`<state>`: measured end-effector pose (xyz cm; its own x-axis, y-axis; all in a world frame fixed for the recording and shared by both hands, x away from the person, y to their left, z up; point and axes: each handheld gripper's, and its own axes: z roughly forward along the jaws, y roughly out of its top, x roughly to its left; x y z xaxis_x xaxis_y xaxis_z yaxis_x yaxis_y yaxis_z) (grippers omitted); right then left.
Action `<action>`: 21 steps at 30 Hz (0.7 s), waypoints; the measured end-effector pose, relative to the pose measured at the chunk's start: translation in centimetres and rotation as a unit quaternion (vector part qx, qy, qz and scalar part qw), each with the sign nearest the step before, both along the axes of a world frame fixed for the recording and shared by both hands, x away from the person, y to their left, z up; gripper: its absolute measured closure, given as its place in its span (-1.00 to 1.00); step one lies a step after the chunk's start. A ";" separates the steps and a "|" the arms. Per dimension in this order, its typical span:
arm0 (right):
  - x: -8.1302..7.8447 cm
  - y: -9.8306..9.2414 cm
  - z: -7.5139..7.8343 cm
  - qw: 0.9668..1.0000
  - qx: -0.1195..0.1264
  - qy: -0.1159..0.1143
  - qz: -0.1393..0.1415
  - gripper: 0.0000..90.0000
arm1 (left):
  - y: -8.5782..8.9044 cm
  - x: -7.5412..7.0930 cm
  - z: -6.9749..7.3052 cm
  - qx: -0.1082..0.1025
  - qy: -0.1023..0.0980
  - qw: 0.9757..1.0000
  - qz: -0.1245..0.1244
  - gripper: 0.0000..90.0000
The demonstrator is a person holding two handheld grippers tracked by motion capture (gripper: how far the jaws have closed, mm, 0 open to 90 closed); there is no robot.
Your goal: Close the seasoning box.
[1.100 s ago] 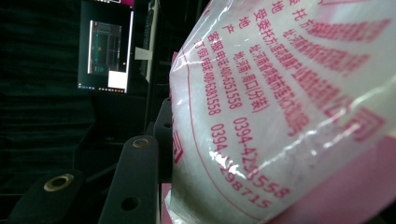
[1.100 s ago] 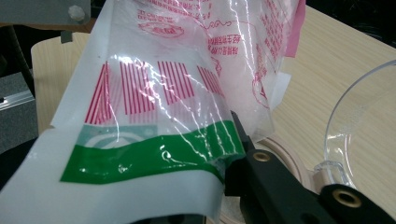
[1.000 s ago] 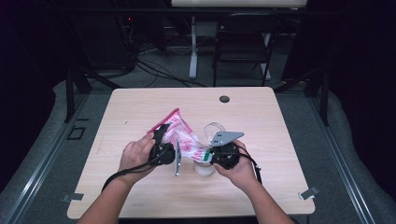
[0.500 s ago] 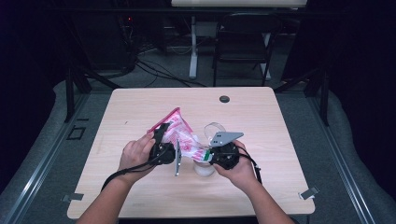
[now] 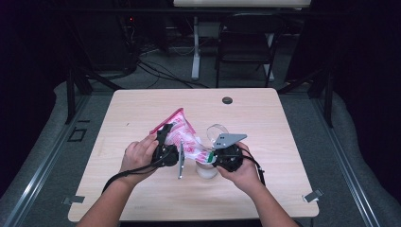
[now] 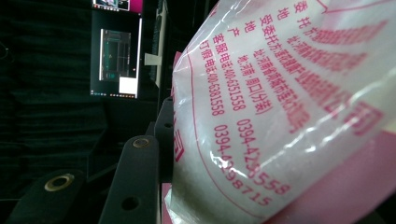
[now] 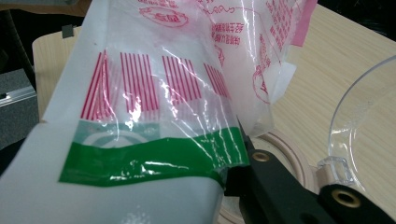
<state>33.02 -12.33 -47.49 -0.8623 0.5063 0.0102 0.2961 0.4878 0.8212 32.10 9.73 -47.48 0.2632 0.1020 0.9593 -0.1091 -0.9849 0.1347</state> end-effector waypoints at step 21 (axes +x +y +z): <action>-0.1 -0.1 -0.2 1.000 -0.004 0.002 -0.005 1.00 | -0.2 0.0 -0.1 0.007 -0.001 1.000 -0.005 0.41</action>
<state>32.97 -12.44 -47.71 -0.8576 0.5142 0.0091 0.3036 0.4919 0.8160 32.10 9.48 -47.53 0.2627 0.0857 0.9611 -0.1184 -0.9857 0.1203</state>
